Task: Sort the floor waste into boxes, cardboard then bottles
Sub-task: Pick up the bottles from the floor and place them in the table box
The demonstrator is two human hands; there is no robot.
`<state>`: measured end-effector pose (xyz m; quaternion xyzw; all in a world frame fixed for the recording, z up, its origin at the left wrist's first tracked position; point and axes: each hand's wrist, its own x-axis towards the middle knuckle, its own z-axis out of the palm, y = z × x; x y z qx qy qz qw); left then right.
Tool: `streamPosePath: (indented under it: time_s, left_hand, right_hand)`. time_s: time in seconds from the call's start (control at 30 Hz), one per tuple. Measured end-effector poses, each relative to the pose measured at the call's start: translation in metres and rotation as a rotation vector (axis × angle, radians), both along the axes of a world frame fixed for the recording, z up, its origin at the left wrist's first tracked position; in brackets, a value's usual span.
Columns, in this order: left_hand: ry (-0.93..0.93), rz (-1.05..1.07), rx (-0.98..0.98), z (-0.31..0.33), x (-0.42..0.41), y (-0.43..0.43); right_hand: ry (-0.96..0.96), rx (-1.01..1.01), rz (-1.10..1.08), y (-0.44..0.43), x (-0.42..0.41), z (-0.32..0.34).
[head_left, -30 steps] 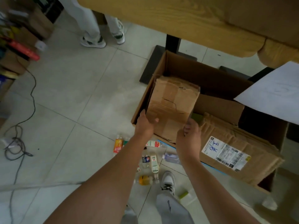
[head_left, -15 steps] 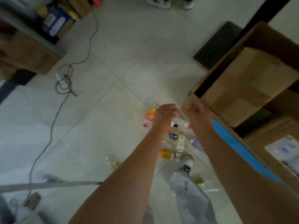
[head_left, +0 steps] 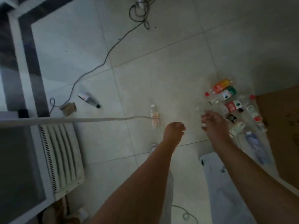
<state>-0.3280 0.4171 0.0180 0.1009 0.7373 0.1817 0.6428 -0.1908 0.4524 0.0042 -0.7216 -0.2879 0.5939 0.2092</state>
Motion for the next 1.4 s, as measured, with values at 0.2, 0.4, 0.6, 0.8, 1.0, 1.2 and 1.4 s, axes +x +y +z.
streamPosePath:
  time_s: [0.2, 0.4, 0.6, 0.8, 1.0, 1.2, 1.4]
  left_hand:
    - [-0.092, 0.213, 0.038, 0.033, -0.077, -0.061]
    - [-0.04, 0.222, 0.198, 0.124, -0.142, -0.084]
    - [0.217, 0.411, 0.287, 0.164, -0.209, -0.109]
    - [0.304, 0.51, 0.156, 0.07, -0.224, -0.138]
    - [0.243, 0.365, 0.102, -0.115, -0.209, -0.151]
    - [0.24, 0.205, 0.078, -0.267, -0.185, -0.137]
    - [0.293, 0.192, 0.141, -0.358, -0.186, -0.114]
  right_hand:
    - [-0.019, -0.053, 0.071, -0.051, -0.083, 0.027]
    - [0.022, -0.093, 0.171, -0.095, -0.107, 0.121]
    - [0.07, -0.15, 0.273, -0.11, -0.114, 0.185]
    - [0.009, -0.159, 0.32, -0.101, -0.139, 0.085]
    - [-0.106, -0.225, 0.401, -0.095, -0.129, -0.103]
    - [-0.247, -0.175, 0.495, -0.088, -0.129, -0.25]
    - [-0.39, -0.072, 0.622, -0.08, -0.178, -0.352]
